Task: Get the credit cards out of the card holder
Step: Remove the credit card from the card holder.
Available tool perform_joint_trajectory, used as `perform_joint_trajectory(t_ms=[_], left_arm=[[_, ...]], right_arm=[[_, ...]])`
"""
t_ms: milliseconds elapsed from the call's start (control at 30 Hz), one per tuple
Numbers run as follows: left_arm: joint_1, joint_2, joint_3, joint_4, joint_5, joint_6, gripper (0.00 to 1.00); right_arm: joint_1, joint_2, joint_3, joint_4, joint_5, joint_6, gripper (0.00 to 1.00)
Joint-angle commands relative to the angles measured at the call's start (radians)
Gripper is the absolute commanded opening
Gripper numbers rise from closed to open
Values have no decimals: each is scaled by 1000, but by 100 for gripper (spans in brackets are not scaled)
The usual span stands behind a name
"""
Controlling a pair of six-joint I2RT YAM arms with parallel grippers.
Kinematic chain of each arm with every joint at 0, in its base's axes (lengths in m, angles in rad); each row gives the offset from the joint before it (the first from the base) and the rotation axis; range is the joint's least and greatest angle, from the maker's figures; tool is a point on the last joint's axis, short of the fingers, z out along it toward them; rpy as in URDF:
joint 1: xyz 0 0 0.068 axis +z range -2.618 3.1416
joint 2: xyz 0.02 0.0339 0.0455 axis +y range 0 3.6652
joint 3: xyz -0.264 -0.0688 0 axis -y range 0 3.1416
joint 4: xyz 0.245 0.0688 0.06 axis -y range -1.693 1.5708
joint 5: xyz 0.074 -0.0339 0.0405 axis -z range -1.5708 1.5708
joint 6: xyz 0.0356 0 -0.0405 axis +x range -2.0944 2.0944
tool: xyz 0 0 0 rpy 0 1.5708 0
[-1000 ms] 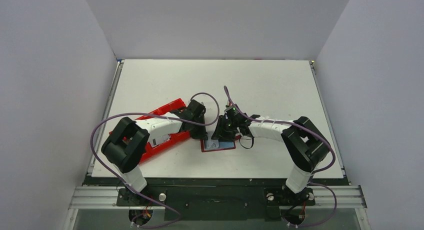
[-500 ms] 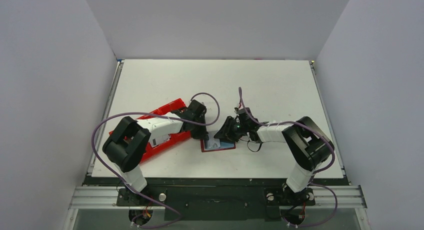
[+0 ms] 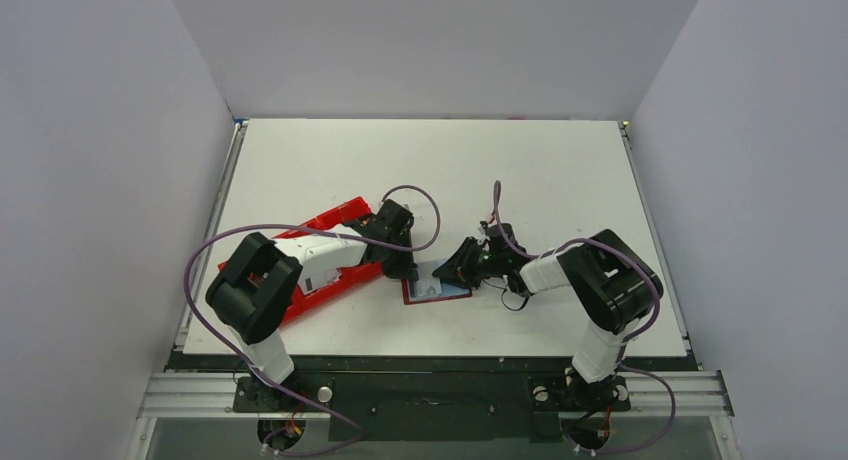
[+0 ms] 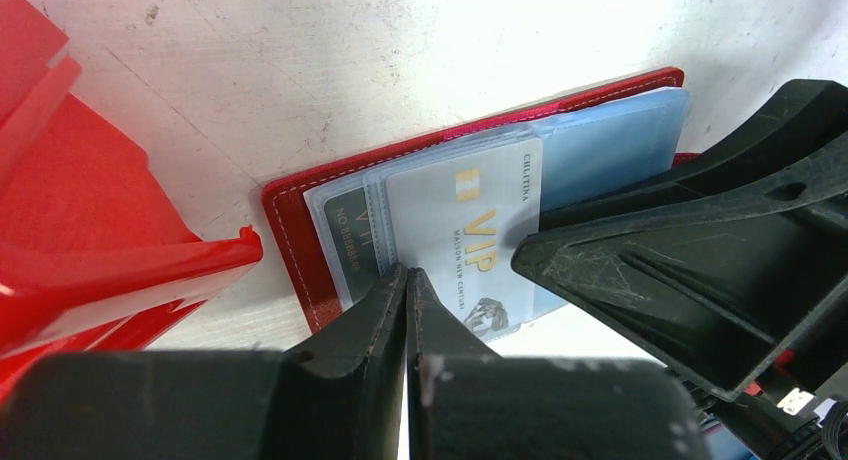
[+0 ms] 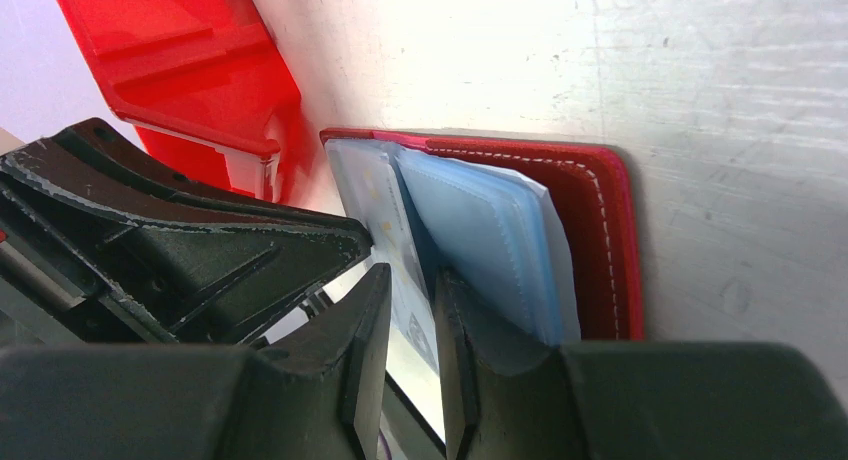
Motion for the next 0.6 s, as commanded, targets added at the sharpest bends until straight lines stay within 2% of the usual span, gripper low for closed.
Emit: perform_joint_trajectory(t_ms=[0, 567], left_arm=[[-10, 38, -3, -40, -26, 9, 0], [-9, 42, -11, -60, -39, 1, 0]], right_arm=[[-9, 17, -14, 113, 13, 29, 20], [-27, 11, -47, 171, 18, 56, 0]])
